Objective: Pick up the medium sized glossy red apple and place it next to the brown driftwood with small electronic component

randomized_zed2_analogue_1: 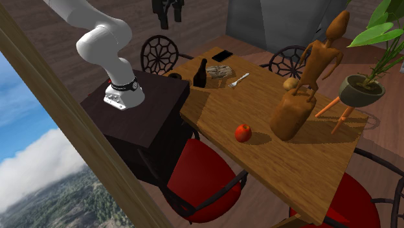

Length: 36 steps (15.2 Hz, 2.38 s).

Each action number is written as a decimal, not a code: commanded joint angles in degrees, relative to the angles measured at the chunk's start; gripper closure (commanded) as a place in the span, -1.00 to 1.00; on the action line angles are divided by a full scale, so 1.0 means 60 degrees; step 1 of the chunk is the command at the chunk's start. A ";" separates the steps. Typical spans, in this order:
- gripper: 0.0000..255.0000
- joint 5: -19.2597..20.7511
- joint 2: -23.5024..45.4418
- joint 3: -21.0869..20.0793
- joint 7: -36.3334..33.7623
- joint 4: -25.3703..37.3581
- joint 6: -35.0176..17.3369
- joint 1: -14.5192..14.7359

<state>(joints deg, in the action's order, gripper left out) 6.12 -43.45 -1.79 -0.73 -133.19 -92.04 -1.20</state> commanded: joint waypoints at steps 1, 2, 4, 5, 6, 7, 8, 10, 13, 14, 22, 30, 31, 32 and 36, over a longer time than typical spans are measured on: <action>-1.00 0.0000 0.0000 0.0000 0.0000 0.0000 0.0000 0.0000; -1.00 -0.0001 0.0169 0.0058 0.0051 -0.0159 -0.0331 0.0010; -1.00 -0.0004 0.0547 0.0174 0.0153 -0.0439 -0.0996 0.0033; -1.00 -0.0007 0.0757 0.0229 0.0205 -0.0559 -0.1328 0.0044; -1.00 -0.0013 0.0979 0.0283 0.0260 -0.0667 -0.1660 0.0054; -1.00 -0.0020 0.1215 0.0336 0.0315 -0.0761 -0.1992 0.0064; -1.00 -0.0029 0.1463 0.0388 0.0372 -0.0841 -0.2322 0.0075; -1.00 -0.0054 0.1995 0.0487 0.0491 -0.0961 -0.2977 0.0099; -1.00 -0.0115 0.2875 0.0623 0.0684 -0.1039 -0.3936 0.0139; -1.00 -0.0143 0.3189 0.0667 0.0752 -0.1037 -0.4248 0.0157; -1.00 -0.0558 0.5950 0.0927 0.1424 -0.0530 -0.6485 0.0308; -1.00 -0.1321 0.8928 0.0895 0.2313 0.0809 -0.8070 0.0348; -1.00 -0.1420 0.9303 0.0860 0.2425 0.1032 -0.8213 0.0332; -1.00 -0.1514 0.9677 0.0815 0.2533 0.1266 -0.8344 0.0308; -1.00 -0.1828 1.1171 0.0605 0.2917 0.2322 -0.8746 0.0192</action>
<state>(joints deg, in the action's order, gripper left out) -4.50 21.75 2.21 16.58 -120.83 -144.25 -0.12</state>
